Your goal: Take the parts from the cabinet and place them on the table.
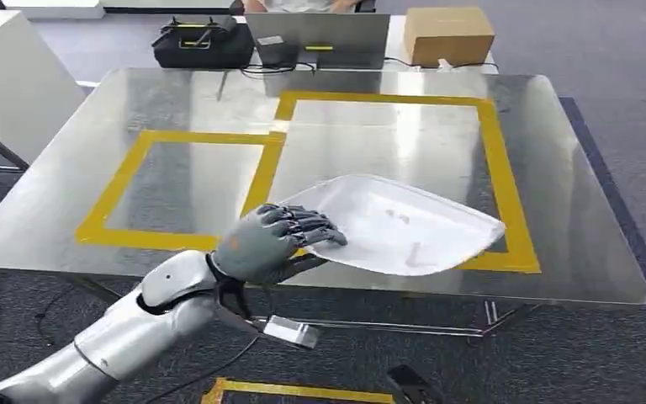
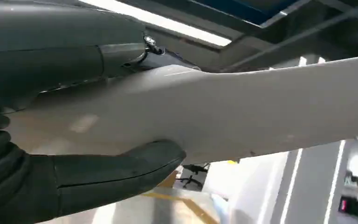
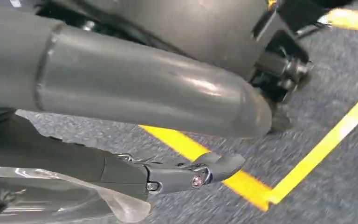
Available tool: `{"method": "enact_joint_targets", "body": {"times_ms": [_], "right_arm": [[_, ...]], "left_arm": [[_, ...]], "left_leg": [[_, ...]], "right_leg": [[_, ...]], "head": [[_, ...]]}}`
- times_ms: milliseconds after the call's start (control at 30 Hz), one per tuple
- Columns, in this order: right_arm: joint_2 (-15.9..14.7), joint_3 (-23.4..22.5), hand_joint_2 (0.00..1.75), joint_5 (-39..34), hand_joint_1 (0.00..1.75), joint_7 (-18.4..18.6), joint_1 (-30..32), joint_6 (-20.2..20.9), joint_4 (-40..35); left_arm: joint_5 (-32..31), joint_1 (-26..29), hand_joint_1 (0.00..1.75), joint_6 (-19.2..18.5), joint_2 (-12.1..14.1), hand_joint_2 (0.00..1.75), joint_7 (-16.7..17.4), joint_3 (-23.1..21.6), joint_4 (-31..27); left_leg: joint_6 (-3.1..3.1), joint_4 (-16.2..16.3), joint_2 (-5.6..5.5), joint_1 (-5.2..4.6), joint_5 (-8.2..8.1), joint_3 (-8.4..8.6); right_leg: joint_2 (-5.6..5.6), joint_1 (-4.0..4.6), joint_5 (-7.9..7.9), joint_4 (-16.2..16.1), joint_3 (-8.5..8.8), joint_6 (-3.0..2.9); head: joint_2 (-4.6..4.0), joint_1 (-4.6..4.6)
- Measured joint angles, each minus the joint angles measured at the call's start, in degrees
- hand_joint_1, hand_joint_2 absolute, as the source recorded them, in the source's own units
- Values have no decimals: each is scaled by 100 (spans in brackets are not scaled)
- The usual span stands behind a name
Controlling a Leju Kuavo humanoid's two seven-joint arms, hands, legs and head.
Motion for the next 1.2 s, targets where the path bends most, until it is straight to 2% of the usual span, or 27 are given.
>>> {"method": "enact_joint_targets", "body": {"times_ms": [33, 67, 100, 167, 233, 300, 333, 367, 400, 433, 500, 533, 567, 600, 667, 700, 733, 833, 867, 900, 933, 1000, 1033, 1067, 1100, 1167, 1200], "right_arm": [[0, 2, 0, 24, 0, 2, 0, 35, 0], [2, 4, 0, 40, 0, 9, -5, 48, 0], [2, 4, 0, 61, 0, 15, -18, 57, 0], [2, 7, 0, 68, 0, 18, -63, 57, -2], [4, 4, 0, 68, 0, 15, -92, 59, -2], [4, 4, 0, 64, 0, 18, -88, 68, -2], [4, 4, 0, 57, 0, 18, -84, 77, -2], [2, 4, 0, 51, 0, 18, -77, 83, -2], [2, 4, 0, 20, 0, 15, -61, 83, -2], [2, 0, 0, -22, 0, 18, -51, 77, -2], [2, -20, 0, -81, 0, 18, 5, 48, 0], [2, -24, 0, -98, 0, 26, 42, 33, 0], [0, -26, 0, -116, 0, 35, 85, 22, 0], [-2, -35, 0, -122, 0, 31, 121, 16, 0], [-9, -66, 0, -127, 0, 7, 145, 2, -2], [-9, -70, 0, -127, 0, -2, 142, -6, 0], [-9, -76, 0, -126, 0, -13, 136, -11, -2], [-18, -103, 0, -127, 0, -4, 158, -20, 0], [-18, -111, 0, -127, 0, -4, 155, -41, 0], [-18, -111, 0, -129, 0, -20, 147, -41, -2], [-18, -118, 0, -129, 0, -42, 136, -41, -2], [-15, -162, 0, -129, 0, -79, 121, -57, -2], [-15, -173, 0, -129, 0, -87, 127, -68, -2], [-15, -186, 0, -126, 0, -87, 139, -83, -2], [-15, -199, 0, -122, 0, -87, 147, -92, -2], [-15, -208, 0, -105, 0, -85, 135, -96, -2], [-15, -208, 0, -74, 0, -74, 125, -94, -2]], "left_arm": [[-356, -179, 175, -15, -24, 175, 76, -157, 214], [-534, -337, 175, -57, -53, 175, 138, -299, 393], [-607, -502, 175, -100, -102, 175, 199, -437, 614], [-570, -829, 175, -188, -228, 175, 335, -561, 1058], [-551, -1127, 175, -201, -348, 175, 504, -598, 1611], [-914, -1420, 175, -239, -404, 175, 762, -668, 2188], [-1086, -1579, 175, -330, -391, 175, 894, -726, 2546], [-1115, -1684, 175, -367, -382, 175, 959, -766, 2780], [-1051, -1793, 175, -400, -363, 175, 1063, -775, 3009], [-955, -1866, 175, -411, -354, 175, 1172, -764, 3189], [-784, -1888, 175, -347, -277, 175, 1444, -667, 3536], [-814, -1884, 175, -300, -206, 175, 1578, -613, 3696], [-866, -1883, 175, -262, -126, 175, 1679, -604, 3818], [-887, -1884, 175, -212, -27, 175, 1788, -593, 3924], [-903, -1892, 175, -125, 145, 175, 1930, -503, 4071], [-918, -1906, 175, -88, 227, 175, 1961, -445, 4143], [-931, -1927, 175, -72, 301, 175, 1983, -421, 4199], [-937, -1920, 175, -66, 422, 175, 1985, -379, 4303], [-935, -1924, 175, -72, 448, 175, 1998, -353, 4320], [-909, -1930, 175, -94, 483, 175, 2076, -322, 4335], [-852, -1932, 175, -103, 507, 175, 2154, -289, 4351], [-666, -1865, 175, -15, 551, 175, 2195, -110, 4370], [-607, -1808, 175, 51, 588, 175, 2197, 2, 4375], [-561, -1760, 175, 145, 619, 175, 2197, 85, 4383], [-526, -1733, 175, 228, 647, 175, 2191, 172, 4386], [-509, -1711, 175, 407, 693, 175, 2112, 305, 4386], [-492, -1704, 175, 541, 708, 175, 2027, 388, 4383]], "left_leg": [[3, 196, 0, 0, 7, -130], [15, 104, 0, -1, 160, -113], [36, -183, 0, -1, 409, -9], [112, -1183, 0, -5, 1002, 396], [139, -1482, -4, -39, 929, 526], [147, -1505, -11, -53, 881, 513], [182, -1551, -11, -39, 904, 529], [223, -1618, 5, 10, 945, 580], [245, -1635, 4, 6, 956, 587], [269, -1634, 4, 10, 962, 582], [279, -1633, 13, 5, 953, 583], [280, -1632, 15, 4, 951, 583], [276, -1630, 14, 5, 949, 585], [268, -1627, 6, 9, 943, 586], [228, -1612, -6, 16, 916, 602], [195, -1604, -11, 7, 899, 591], [170, -1542, -18, -29, 888, 554], [99, -1579, -21, -14, 910, 561], [56, -1558, -25, -5, 855, 540], [25, -1427, -12, 1, 765, 502], [1, -1093, -10, 3, 587, 361], [-31, -231, -10, 12, 235, -39], [-39, 98, -10, 16, 152, -210], [-36, 149, -10, 21, 220, -262], [-28, -33, -10, 24, 400, -201], [6, -933, -9, 24, 936, 178], [26, -1371, -4, 23, 1106, 360]], "right_leg": [[-6, 3, -4, 0, 7, -5], [-4, 3, -7, 0, 17, -7], [1, 3, -12, 1, 28, -7], [26, 3, -25, 1, 63, 9], [53, 36, -28, 16, 35, 67], [38, 18, 0, -18, 11, 135], [37, 22, 9, -40, 30, 175], [35, 7, -40, -14, -44, 196], [23, 14, -153, 132, -97, 211], [24, 12, -328, 470, -254, 219], [23, 13, -666, 1384, -710, 242], [23, 13, -689, 1624, -854, 250], [21, 10, -587, 1599, -873, 252], [16, 5, -368, 1327, -768, 249], [2, -6, 154, 351, -322, 237], [6, 0, 92, 119, -198, 225], [21, 13, 70, -33, -96, 185], [25, 35, 54, 30, -118, 108], [14, -7, 78, -11, -81, 47], [13, -4, 73, -18, -62, 30], [10, -3, 64, -18, -50, -22], [12, -1, 52, -18, -34, -41], [21, -1, 43, -17, -28, -53], [35, -1, 41, -17, -16, -55], [40, 0, 35, -16, -8, -52], [41, 0, 18, -15, 19, -35], [40, 3, 4, -16, 22, -14]], "head": [[0, 6], [0, 4], [0, 0], [0, -5], [0, 0], [0, 17], [0, -1], [0, 9], [0, 15], [0, 35], [0, 31], [0, 31], [0, 28], [0, 33], [0, 33], [0, 26], [0, 22], [0, 24], [0, 24], [0, 7], [0, -2], [0, 2], [0, -5], [0, -5], [0, 0], [0, 0], [0, -2]]}}
